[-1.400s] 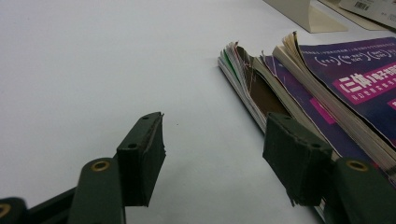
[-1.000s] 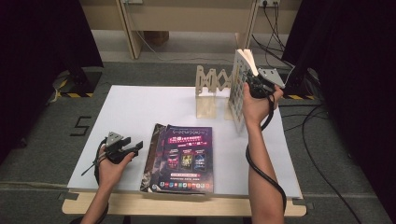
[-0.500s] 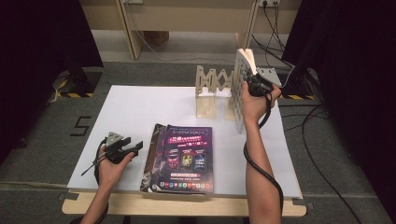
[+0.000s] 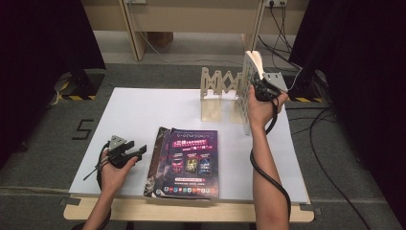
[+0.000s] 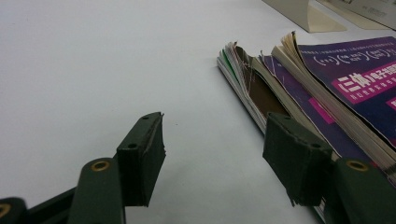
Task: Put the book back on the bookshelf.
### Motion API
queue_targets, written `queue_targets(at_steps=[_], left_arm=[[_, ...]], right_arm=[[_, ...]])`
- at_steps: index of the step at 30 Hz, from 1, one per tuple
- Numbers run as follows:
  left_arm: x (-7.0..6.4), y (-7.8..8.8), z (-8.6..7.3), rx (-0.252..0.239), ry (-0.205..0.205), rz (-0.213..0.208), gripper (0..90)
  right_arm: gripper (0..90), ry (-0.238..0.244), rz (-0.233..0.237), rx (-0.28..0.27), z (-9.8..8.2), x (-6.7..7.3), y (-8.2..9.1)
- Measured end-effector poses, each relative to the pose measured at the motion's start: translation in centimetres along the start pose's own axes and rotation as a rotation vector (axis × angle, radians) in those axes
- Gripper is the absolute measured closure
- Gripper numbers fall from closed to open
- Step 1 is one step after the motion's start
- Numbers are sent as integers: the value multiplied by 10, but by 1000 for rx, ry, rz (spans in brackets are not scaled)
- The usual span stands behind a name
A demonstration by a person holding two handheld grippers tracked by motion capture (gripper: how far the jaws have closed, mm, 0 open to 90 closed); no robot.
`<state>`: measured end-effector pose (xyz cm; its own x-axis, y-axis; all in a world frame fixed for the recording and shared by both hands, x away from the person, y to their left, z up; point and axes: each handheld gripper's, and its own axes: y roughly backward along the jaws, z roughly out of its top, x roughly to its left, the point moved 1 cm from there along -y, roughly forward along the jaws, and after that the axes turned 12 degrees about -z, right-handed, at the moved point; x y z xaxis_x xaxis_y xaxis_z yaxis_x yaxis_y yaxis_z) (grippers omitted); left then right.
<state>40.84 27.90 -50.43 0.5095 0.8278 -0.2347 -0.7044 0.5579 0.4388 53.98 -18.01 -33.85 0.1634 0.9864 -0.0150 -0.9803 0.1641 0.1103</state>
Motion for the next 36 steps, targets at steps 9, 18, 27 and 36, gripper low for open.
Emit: queue_targets(at_steps=[9,18,27,36], left_arm=[[0,0,0,-1,1,-1,375],[0,0,0,-5,-1,-2,375],[-1,0,0,-2,-4,0,375],[0,0,0,-4,2,-3,374]], right_arm=[[690,2,4,23,3,-2,1],[643,-3,-3,30,4,-3,5],[592,-3,0,25,5,-6,13],[577,6,6,27,4,-9,20]])
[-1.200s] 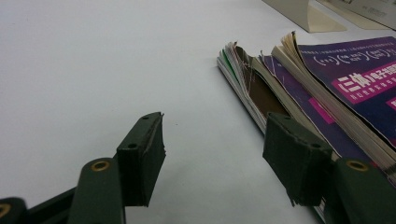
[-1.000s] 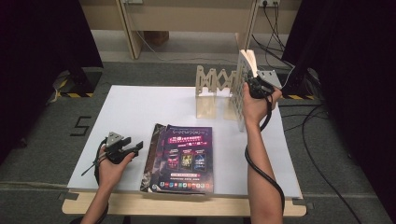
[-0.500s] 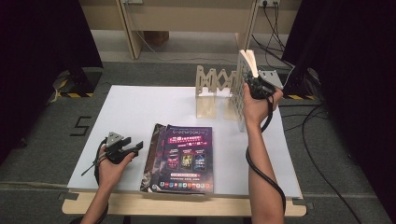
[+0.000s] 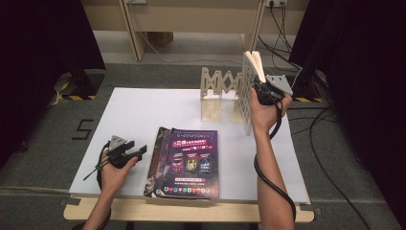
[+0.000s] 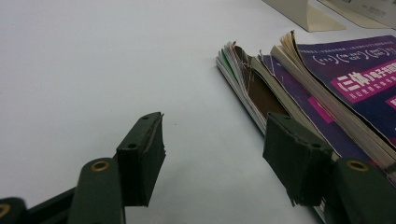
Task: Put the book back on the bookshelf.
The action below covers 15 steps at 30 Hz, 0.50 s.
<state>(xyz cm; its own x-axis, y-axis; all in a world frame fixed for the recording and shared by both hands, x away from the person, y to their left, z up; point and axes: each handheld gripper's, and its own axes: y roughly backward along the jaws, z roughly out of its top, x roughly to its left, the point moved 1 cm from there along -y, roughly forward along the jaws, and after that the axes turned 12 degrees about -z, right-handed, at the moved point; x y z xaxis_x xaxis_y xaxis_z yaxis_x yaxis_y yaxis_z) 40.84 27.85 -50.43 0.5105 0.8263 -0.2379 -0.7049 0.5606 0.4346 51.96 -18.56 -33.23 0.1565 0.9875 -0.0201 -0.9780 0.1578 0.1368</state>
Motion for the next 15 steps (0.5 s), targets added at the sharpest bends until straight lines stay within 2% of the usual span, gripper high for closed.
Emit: queue_targets(at_steps=[15], left_arm=[[-1,0,0,1,-5,4,374]], right_arm=[[565,-3,18,19,-3,-4,10]])
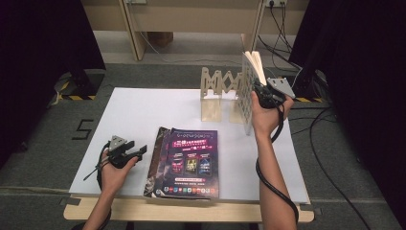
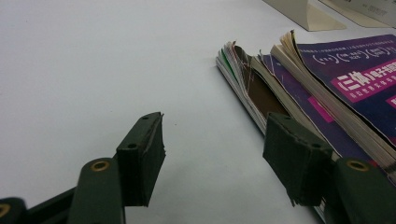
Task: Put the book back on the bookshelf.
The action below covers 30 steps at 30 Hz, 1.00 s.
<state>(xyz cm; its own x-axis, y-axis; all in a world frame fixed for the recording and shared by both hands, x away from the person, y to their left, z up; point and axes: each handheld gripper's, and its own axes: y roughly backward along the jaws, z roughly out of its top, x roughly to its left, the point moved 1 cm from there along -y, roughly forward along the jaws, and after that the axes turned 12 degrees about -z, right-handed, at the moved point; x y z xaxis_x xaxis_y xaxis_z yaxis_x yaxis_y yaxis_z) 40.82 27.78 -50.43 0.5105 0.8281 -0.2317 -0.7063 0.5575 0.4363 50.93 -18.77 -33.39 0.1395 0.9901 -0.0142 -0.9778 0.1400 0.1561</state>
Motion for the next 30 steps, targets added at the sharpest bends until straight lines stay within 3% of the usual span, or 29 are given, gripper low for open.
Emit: queue_targets(at_steps=[30], left_arm=[[0,0,0,4,2,1,375]], right_arm=[[553,4,24,4,-9,-3,22]])
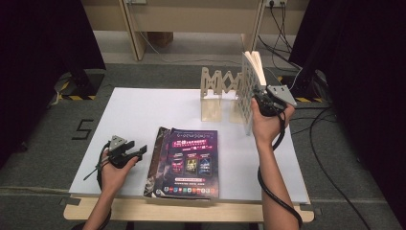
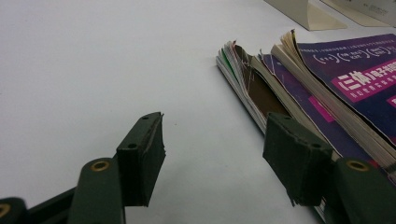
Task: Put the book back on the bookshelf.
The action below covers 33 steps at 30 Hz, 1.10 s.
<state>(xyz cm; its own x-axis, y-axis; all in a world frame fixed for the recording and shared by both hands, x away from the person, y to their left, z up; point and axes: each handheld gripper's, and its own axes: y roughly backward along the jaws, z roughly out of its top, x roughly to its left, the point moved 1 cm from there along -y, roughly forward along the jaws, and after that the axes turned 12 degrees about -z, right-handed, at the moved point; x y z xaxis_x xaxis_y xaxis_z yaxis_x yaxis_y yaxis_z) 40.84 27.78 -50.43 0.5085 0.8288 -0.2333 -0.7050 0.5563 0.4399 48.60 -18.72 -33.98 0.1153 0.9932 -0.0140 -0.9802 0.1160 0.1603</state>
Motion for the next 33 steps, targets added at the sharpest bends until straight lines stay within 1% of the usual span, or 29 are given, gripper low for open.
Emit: queue_targets(at_steps=[3,7,13,14,21,26,29,33], left_arm=[[0,0,0,0,0,0,375],[0,0,0,1,-1,0,375],[0,0,0,2,-2,2,375],[0,0,0,0,-3,2,376],[-1,-1,0,3,-7,1,376],[-1,0,0,2,-10,-2,384],[0,0,0,-2,-5,0,402],[0,1,0,-7,2,-2,422]], right_arm=[[553,6,-2,7,-2,-1,3],[554,-5,0,16,-4,-2,7],[556,-2,5,25,-9,-7,13],[556,-7,8,34,-10,-7,15],[561,-3,29,53,-18,-10,25],[583,-16,53,104,-28,-12,34],[596,-29,70,135,-36,-13,40],[605,-24,92,174,-48,-12,44]])
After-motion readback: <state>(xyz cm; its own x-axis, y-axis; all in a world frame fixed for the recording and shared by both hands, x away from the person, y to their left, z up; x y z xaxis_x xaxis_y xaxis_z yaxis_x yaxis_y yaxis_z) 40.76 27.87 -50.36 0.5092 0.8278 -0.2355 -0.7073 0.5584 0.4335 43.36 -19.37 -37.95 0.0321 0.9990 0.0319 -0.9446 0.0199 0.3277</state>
